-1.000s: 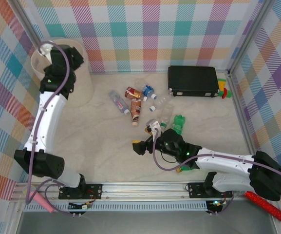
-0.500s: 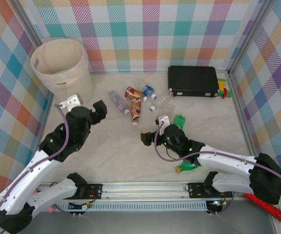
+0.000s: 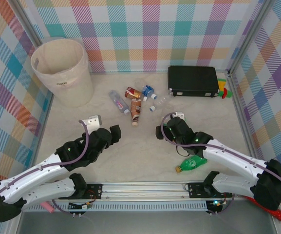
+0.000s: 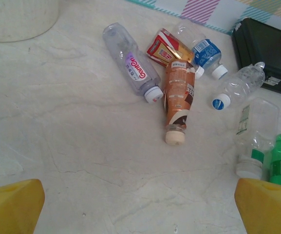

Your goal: Put the plastic bottles in the bin

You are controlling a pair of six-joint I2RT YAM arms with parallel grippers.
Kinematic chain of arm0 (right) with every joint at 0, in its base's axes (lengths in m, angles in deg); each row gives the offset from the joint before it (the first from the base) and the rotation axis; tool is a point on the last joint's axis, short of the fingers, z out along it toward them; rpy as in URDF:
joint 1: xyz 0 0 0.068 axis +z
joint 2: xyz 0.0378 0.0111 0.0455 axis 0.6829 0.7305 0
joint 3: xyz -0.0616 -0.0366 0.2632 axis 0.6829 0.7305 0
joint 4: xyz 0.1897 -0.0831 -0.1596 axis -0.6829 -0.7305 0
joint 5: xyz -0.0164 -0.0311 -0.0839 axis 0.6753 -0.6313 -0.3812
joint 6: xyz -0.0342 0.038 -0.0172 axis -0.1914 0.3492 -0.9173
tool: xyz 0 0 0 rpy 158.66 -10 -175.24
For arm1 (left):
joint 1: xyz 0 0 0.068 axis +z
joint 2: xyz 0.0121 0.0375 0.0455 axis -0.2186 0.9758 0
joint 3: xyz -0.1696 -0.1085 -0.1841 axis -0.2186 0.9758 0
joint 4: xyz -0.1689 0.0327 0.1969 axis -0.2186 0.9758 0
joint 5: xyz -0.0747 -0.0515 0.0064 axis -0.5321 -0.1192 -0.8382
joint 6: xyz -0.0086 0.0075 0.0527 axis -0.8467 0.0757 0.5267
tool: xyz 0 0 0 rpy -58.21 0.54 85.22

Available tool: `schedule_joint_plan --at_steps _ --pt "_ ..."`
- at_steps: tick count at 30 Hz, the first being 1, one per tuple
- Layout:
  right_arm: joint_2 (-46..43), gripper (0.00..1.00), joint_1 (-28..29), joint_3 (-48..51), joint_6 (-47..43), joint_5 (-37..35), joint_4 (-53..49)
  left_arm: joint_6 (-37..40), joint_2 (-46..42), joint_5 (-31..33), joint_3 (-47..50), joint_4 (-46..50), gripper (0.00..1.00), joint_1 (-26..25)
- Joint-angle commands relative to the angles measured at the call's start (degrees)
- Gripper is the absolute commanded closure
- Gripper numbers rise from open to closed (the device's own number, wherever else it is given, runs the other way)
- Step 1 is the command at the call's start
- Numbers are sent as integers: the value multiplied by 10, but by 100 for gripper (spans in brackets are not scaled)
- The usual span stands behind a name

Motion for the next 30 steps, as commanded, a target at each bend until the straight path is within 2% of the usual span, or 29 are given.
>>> schedule_joint_plan --at_steps 1,8,14,18,30 --pt "-5 5 -20 -15 31 -6 -74 -28 0 31 17 -3 0 -17" --pt "18 9 -70 -21 33 37 -96 -49 -44 54 32 16 0 -18" --pt "47 20 -98 -22 30 71 -88 -34 -76 48 33 18 0 -18" --pt "63 26 -106 -23 30 75 -85 -45 -83 47 34 32 0 -18" --pt "129 33 -136 -9 16 119 -15 -47 -76 25 43 12 0 -18"
